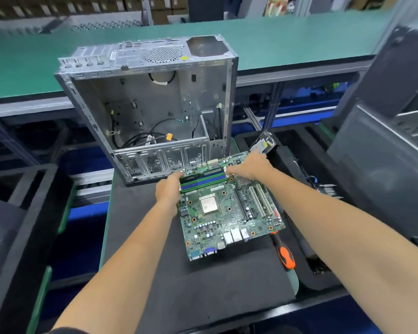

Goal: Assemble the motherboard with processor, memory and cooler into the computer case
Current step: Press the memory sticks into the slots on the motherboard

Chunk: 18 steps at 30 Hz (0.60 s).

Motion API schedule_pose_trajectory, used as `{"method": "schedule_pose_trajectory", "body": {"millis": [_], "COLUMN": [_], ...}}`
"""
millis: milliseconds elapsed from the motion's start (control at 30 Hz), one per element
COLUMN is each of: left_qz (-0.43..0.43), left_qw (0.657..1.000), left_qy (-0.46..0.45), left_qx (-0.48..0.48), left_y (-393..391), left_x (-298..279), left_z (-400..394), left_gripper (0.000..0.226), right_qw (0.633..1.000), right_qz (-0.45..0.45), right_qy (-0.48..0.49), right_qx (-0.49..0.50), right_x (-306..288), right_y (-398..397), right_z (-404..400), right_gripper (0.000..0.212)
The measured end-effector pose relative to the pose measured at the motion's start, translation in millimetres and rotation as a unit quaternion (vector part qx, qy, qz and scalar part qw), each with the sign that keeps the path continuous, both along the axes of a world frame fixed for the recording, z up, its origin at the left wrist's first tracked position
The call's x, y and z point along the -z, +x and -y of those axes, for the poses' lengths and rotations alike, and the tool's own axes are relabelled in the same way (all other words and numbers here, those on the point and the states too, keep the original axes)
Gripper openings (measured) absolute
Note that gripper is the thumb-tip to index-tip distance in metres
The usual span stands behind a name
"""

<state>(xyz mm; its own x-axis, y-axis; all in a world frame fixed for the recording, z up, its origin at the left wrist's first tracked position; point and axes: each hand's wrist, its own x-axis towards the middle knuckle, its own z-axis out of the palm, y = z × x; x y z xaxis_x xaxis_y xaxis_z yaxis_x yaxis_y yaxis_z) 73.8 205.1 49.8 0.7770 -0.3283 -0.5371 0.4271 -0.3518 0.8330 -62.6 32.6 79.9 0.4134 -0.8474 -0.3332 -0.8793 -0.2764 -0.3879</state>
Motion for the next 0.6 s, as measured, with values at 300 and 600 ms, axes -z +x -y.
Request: {"method": "schedule_pose_trajectory", "body": {"millis": [300, 600], "left_qz": [-0.050, -0.054], "left_qw": [0.997, 0.995], "left_qy": [-0.052, -0.072], "left_qx": [0.042, 0.053], "left_y": [-52.9, -84.4], "left_x": [-9.4, -10.6], "left_z": [59.8, 120.7], "left_gripper": [0.028, 0.056], "right_qw": [0.999, 1.000], "right_qz": [-0.038, -0.027], "right_qy": [-0.013, 0.006], "right_qx": [-0.029, 0.005], "right_x": [-27.9, -30.7], "right_y": [-54.6, -85.0], "right_z": [62.4, 125.4], "right_gripper": [0.102, 0.102]}}
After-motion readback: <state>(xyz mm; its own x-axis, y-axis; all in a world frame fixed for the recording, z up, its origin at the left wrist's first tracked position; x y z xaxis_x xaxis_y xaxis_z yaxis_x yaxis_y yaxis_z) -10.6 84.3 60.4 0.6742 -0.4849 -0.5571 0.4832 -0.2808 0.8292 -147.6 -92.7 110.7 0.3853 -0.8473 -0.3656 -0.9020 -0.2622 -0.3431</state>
